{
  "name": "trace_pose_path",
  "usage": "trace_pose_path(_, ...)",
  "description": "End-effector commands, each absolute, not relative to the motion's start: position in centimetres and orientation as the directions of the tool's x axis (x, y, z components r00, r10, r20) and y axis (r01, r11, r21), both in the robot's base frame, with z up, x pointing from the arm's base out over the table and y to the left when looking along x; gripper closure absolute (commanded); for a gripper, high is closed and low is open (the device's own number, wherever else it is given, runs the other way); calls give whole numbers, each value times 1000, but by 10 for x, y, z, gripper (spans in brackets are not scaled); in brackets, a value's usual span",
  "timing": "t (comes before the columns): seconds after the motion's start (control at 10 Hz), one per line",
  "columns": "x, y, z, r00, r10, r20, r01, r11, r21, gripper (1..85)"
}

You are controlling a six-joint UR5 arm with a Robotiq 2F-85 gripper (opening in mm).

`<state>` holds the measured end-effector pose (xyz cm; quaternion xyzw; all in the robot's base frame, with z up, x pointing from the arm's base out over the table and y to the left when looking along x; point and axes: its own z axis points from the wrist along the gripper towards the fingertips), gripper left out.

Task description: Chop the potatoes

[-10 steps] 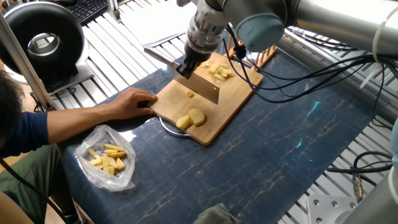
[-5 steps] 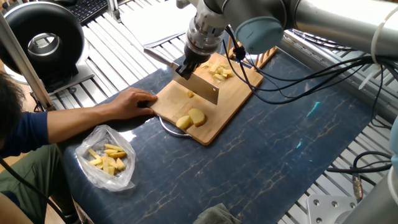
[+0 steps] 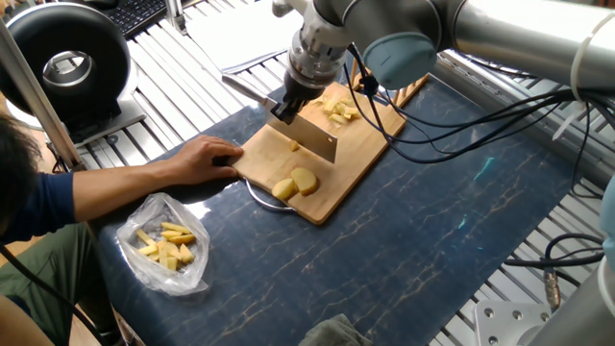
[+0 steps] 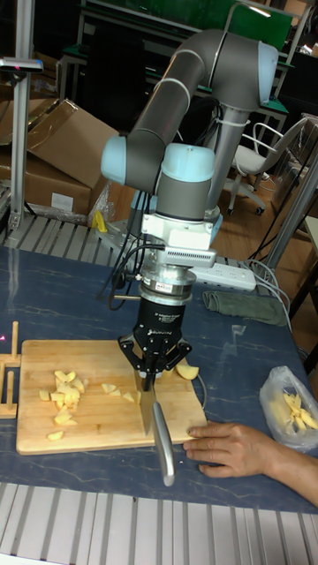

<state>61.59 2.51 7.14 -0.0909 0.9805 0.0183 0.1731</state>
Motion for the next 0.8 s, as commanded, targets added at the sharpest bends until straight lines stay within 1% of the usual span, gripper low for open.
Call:
trace_pose_path(0.0, 619, 23, 69, -919, -168, -358, -182, 983, 7, 847)
trace_pose_path(0.2, 619, 25, 73, -919, -168, -356, -184, 983, 11, 847)
trace_pose_path(0.5, 610, 31, 96, -932, -165, -323, -184, 982, 31, 847)
trace_pose_path(0.7, 610, 33, 94, -932, -161, -324, -183, 982, 38, 847)
